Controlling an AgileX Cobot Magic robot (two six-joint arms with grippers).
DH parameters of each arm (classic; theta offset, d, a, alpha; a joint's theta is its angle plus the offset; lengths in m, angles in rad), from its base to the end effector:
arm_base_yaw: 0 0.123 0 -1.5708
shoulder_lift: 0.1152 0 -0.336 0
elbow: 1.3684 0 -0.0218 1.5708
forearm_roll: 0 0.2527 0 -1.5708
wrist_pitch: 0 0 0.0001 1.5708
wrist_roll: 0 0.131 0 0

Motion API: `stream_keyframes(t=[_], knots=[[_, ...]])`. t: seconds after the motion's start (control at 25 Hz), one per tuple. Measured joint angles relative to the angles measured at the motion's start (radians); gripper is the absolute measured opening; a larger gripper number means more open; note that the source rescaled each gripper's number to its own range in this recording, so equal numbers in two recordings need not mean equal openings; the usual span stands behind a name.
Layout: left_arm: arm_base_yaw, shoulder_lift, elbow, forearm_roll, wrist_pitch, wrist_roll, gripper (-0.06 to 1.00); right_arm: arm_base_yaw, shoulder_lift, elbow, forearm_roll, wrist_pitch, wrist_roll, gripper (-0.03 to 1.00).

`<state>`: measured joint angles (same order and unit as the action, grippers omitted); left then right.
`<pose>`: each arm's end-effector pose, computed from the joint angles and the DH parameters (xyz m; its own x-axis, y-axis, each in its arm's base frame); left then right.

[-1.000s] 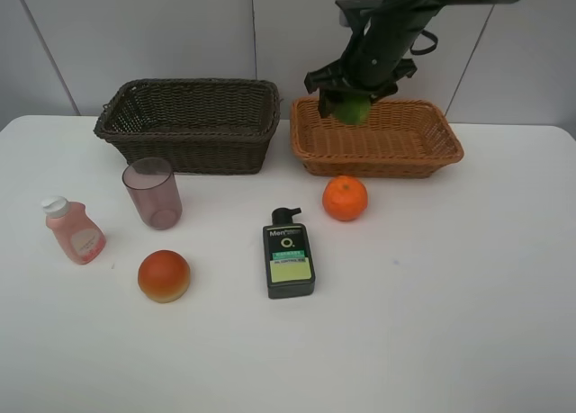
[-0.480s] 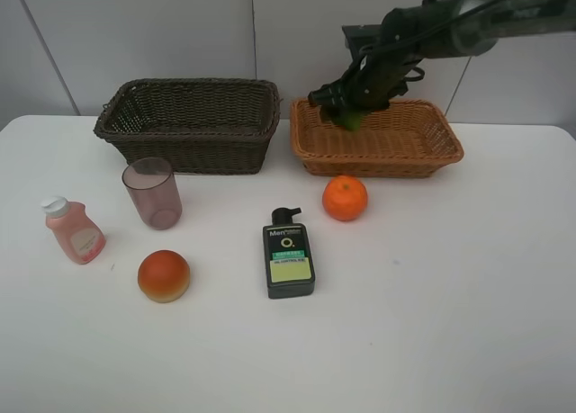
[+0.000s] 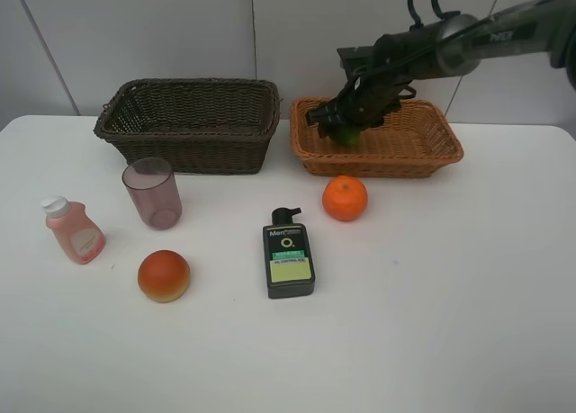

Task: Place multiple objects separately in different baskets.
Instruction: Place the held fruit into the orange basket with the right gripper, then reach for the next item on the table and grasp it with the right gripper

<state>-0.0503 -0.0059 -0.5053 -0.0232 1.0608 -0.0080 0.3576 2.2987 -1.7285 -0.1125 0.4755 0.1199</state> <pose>-0.0204 -0.0016 0.2615 -0.4467 0.0031 -0.8947 0.0597 0.9979 -0.0263 0.5271 0.1898 0.1415 -0.7714 -0.2671 -0.5776 -0.3066 0.9514 -0.0306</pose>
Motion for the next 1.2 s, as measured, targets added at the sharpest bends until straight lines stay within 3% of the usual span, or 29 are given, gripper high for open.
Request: stream_keyframes(t=[0.08,0.12,0.16,0.24,0.32,0.36,0.48,0.72,1.2], knots=[[0.000,0.000,0.000,0.000,0.000,0.000,1.00,0.000,0.000,0.000,0.000,0.003,0.000,0.03],[0.000,0.000,0.000,0.000,0.000,0.000,1.00,0.000,0.000,0.000,0.000,0.009,0.000,0.12],[0.000,0.000,0.000,0.000,0.000,0.000,1.00,0.000,0.000,0.000,0.000,0.011,0.000,0.27],[0.000,0.000,0.000,0.000,0.000,0.000,1.00,0.000,0.000,0.000,-0.001,0.014,0.000,0.69],[0.000,0.000,0.000,0.000,0.000,0.000,1.00,0.000,0.000,0.000,-0.001,0.021,0.000,0.87],[0.000,0.000,0.000,0.000,0.000,0.000,1.00,0.000,0.000,0.000,-0.001,0.026,0.000,0.92],[0.000,0.000,0.000,0.000,0.000,0.000,1.00,0.000,-0.001,0.000,-0.016,0.039,0.000,0.97],[0.000,0.000,0.000,0.000,0.000,0.000,1.00,0.002,-0.047,0.000,-0.027,0.098,0.000,0.97],[0.000,0.000,0.000,0.000,0.000,0.000,1.00,0.073,-0.180,0.000,-0.125,0.438,0.066,0.97]])
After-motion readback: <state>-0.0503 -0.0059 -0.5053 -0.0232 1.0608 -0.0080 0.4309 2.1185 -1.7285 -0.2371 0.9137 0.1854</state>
